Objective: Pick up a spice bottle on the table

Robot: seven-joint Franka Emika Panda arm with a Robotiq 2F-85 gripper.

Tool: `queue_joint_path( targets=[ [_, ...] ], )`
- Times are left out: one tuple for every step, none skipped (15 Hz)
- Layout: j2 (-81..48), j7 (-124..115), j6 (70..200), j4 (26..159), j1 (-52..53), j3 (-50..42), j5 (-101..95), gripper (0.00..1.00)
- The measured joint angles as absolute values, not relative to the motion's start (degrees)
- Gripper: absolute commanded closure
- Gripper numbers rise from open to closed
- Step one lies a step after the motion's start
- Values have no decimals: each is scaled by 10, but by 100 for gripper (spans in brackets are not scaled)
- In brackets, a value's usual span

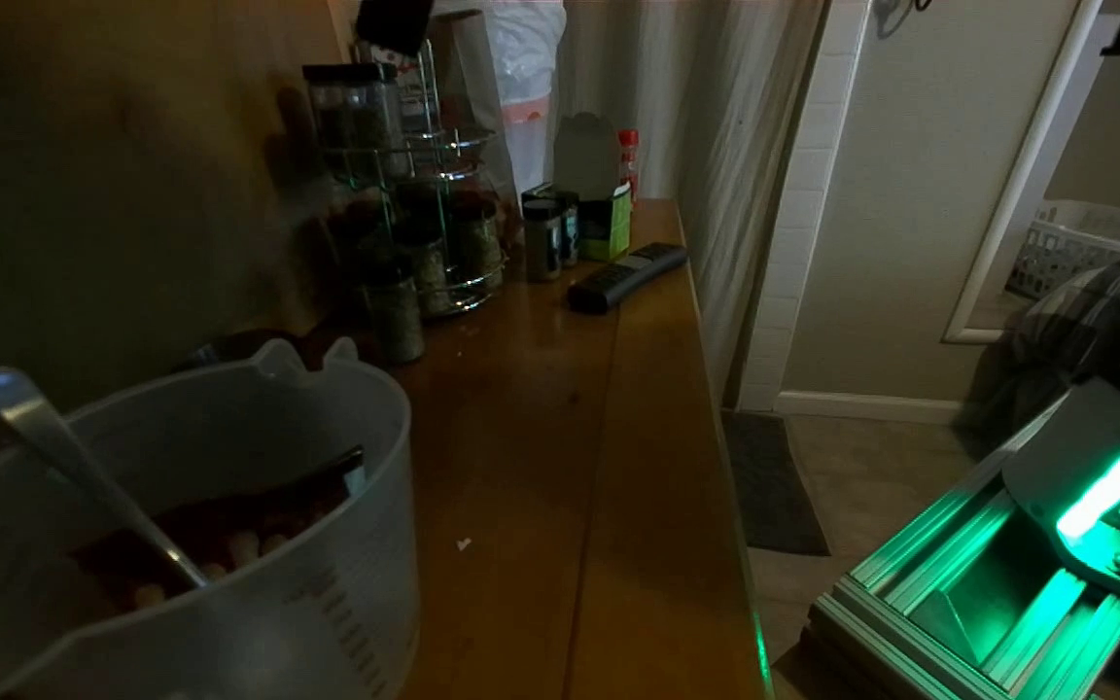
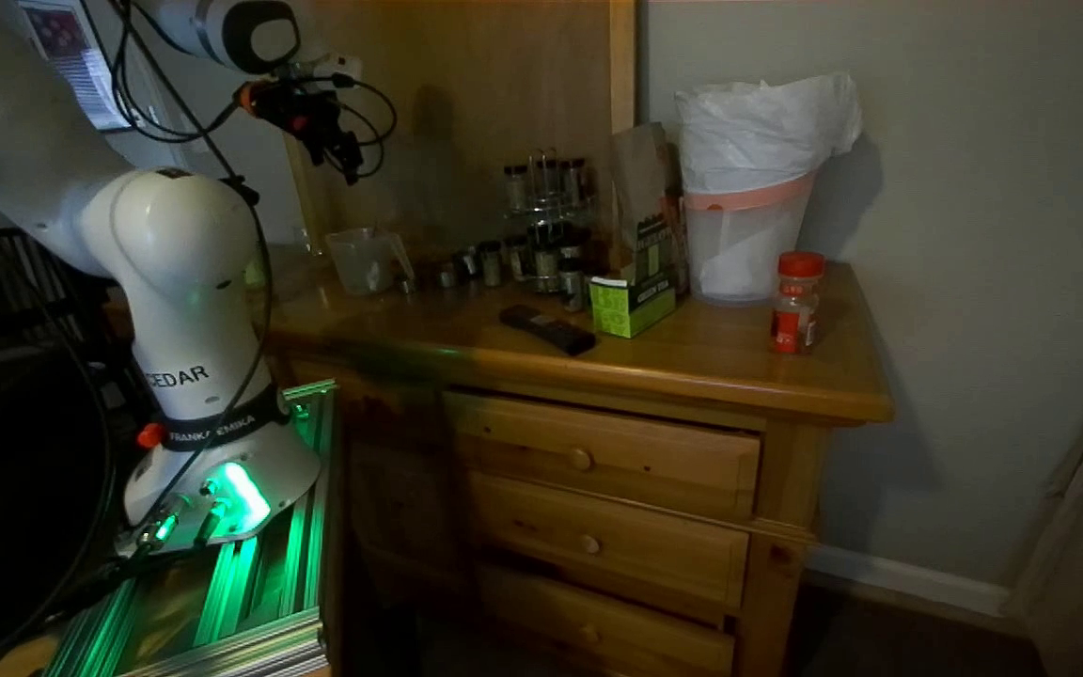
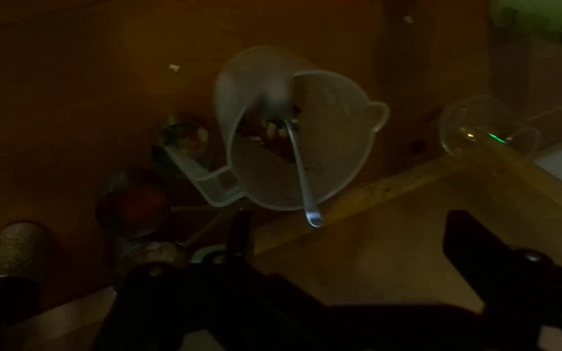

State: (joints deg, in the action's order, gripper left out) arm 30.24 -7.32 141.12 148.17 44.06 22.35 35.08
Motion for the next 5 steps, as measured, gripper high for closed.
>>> queue_joint_path(
  targets=[
    [333, -73, 1412, 1493, 457, 214, 371, 0],
    [362, -74, 1411, 1504, 470, 205, 384, 0],
    [390, -78, 1411, 1515, 478, 199, 393, 0],
    [417, -84, 1411, 1527, 482, 196, 400, 0],
    [433, -85, 1410, 1533, 483, 197, 400, 0]
  ],
)
